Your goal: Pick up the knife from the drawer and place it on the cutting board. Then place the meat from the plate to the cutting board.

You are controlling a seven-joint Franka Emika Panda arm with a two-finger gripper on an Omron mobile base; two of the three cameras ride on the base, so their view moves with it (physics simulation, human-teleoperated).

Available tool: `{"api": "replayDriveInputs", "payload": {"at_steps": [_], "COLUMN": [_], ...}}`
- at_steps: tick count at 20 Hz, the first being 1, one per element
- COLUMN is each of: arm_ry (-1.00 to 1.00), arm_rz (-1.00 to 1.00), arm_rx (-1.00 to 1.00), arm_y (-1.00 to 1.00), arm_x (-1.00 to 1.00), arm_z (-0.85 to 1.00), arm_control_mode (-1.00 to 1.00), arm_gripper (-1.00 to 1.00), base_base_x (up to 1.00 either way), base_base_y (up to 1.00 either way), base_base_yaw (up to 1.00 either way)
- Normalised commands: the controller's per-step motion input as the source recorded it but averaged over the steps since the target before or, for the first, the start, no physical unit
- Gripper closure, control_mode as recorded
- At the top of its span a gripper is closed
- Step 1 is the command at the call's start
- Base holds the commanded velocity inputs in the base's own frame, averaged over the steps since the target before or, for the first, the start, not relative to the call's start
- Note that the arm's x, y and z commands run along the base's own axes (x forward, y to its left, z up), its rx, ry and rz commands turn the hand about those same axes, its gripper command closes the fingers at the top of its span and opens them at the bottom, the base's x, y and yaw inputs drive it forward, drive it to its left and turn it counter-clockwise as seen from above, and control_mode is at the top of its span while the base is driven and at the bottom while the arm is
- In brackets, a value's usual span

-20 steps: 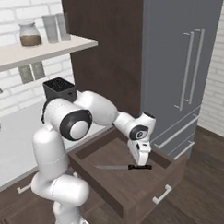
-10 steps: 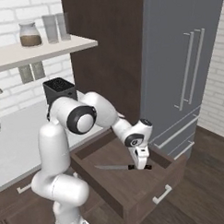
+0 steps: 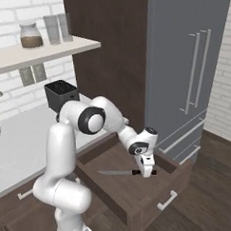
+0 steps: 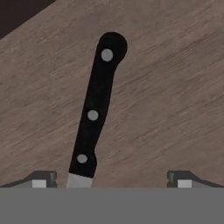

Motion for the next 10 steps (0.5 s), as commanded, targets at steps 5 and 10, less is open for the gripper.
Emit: {"api": "replayDriveInputs", "payload": {"at_steps": [5,10], "arm_ry": [0.00,-0.02], "arm_rz": [0.00,0.00], "arm_rx": [0.00,0.00], "arm_y": [-0.13,-0.09], "arm_x": [0.22,0.03], "arm_z": [-0.27,-0.37], "arm_control_mode": [-1.00,-1.00], "arm_gripper": [-1.00,-1.00], "base_base_x": [0.00,0.00], "base_base_y": [0.00,0.00], "base_base_yaw": [0.00,0.00]}}
